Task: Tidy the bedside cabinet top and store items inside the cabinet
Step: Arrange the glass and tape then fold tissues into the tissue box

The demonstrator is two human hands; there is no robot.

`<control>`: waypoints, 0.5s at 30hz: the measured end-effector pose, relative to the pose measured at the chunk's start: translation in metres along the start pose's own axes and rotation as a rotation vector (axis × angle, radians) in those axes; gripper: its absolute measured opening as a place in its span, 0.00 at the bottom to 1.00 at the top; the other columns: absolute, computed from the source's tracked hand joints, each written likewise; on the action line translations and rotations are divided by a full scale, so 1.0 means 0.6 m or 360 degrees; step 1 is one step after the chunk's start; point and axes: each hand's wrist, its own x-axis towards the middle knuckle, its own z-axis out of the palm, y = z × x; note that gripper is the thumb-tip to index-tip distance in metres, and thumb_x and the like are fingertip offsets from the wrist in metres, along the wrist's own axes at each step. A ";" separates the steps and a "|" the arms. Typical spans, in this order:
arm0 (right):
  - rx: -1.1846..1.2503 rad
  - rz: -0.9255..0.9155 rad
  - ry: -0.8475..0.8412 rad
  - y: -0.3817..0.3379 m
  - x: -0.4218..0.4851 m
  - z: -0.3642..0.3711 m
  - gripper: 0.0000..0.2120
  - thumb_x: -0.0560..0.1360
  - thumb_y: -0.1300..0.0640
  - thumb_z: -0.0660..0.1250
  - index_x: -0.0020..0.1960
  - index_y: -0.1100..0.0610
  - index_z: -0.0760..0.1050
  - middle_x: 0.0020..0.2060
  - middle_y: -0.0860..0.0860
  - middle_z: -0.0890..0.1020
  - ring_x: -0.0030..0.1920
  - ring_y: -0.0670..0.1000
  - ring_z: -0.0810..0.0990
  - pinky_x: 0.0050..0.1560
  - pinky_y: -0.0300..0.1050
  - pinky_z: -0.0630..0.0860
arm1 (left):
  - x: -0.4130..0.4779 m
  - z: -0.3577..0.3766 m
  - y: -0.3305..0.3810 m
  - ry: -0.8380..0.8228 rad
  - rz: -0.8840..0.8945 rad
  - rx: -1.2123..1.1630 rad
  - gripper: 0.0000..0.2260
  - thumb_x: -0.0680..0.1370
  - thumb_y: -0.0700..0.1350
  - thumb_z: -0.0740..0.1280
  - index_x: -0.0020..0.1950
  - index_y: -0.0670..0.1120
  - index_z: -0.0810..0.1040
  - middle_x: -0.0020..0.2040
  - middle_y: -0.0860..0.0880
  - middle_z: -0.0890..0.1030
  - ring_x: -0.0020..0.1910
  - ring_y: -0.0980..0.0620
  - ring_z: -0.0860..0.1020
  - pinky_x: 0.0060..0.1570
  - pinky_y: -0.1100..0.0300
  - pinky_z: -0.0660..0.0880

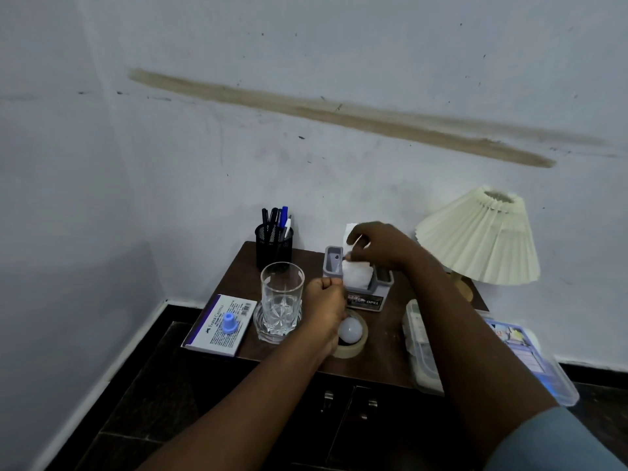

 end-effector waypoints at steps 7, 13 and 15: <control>-0.0215 0.0438 0.0153 0.026 0.052 0.006 0.32 0.75 0.51 0.68 0.75 0.54 0.61 0.68 0.60 0.73 0.68 0.64 0.69 0.67 0.59 0.68 | 0.006 -0.004 -0.004 0.0022 0.0006 0.0051 0.05 0.78 0.38 0.62 0.46 0.44 0.76 0.38 0.45 0.76 0.31 0.51 0.69 0.29 0.62 0.66; -0.0054 0.0373 0.0258 0.051 0.059 0.022 0.19 0.72 0.62 0.69 0.64 0.58 0.77 0.63 0.57 0.79 0.64 0.60 0.75 0.60 0.47 0.71 | 0.004 0.002 0.001 0.0043 -0.0001 0.0058 0.07 0.77 0.40 0.64 0.51 0.39 0.79 0.41 0.45 0.79 0.37 0.48 0.74 0.32 0.60 0.69; 0.0041 0.0251 0.0463 0.046 0.047 0.006 0.10 0.72 0.61 0.70 0.53 0.58 0.81 0.51 0.57 0.82 0.56 0.60 0.79 0.49 0.44 0.69 | 0.002 0.002 0.003 0.0040 0.0012 0.0068 0.05 0.76 0.38 0.64 0.47 0.42 0.79 0.39 0.46 0.78 0.35 0.50 0.73 0.29 0.62 0.68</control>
